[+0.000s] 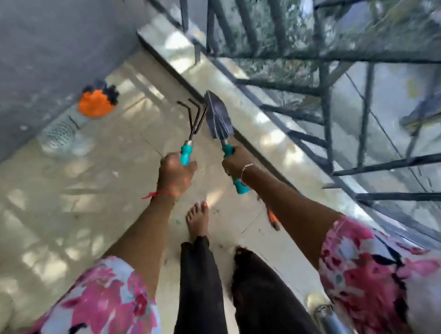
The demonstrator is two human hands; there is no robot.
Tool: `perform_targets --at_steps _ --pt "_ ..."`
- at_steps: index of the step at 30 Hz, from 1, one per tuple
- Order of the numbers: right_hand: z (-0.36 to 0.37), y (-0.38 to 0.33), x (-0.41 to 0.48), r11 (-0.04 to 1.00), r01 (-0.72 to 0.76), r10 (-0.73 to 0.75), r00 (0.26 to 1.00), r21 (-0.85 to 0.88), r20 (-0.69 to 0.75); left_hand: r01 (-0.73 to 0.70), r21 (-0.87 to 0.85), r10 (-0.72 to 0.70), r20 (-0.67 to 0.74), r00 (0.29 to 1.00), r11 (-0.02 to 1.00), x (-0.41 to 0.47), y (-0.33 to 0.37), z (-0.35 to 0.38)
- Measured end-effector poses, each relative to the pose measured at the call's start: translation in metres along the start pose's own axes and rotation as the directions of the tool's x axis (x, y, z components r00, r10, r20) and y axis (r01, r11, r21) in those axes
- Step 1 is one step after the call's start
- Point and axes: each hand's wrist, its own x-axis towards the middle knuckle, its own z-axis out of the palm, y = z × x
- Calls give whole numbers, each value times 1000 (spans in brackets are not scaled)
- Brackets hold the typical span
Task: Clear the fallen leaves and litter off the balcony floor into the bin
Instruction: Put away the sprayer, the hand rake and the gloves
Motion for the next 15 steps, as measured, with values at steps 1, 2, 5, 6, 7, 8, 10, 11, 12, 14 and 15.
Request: perform_targets --at_steps 1,2,5,6,7,8,10,11,12,14,15 --pt "-17 -10 -28 1000 26 -26 1000 -4 -4 -33 15 33 10 999 999 -22 18 -14" --pt "-38 -19 -63 998 60 -60 998 -3 -21 -86 33 86 1 996 996 -52 39 -32" --pt "-92 -36 -150 988 153 -152 988 21 -27 -207 63 211 -53 976 976 -122 81 -72" --pt "-106 -39 -172 982 184 -183 983 49 -19 -224 65 228 -81 970 973 -138 92 -79" --pt "-124 -42 -197 973 221 -218 975 74 -40 -265 65 271 -108 956 962 -158 108 -88" --pt "-137 -44 -222 964 255 -253 966 70 -48 -284 45 287 -114 951 958 -175 119 -93" --pt "-161 -44 -268 958 288 -285 952 15 -112 -321 9 321 -103 942 947 -205 142 -98" --pt "-170 -46 -289 955 296 -293 944 -7 -154 -335 4 334 -101 937 942 -217 153 -100" --pt "-179 -41 -311 953 302 -300 932 -26 -205 -354 1 353 -84 932 935 -234 162 -100" --pt "-193 -27 -355 956 290 -289 906 -45 -309 -395 -13 394 -26 919 919 -261 177 -93" --pt "-197 -21 -363 959 278 -278 903 -50 -327 -405 -42 405 -5 914 913 -267 181 -89"
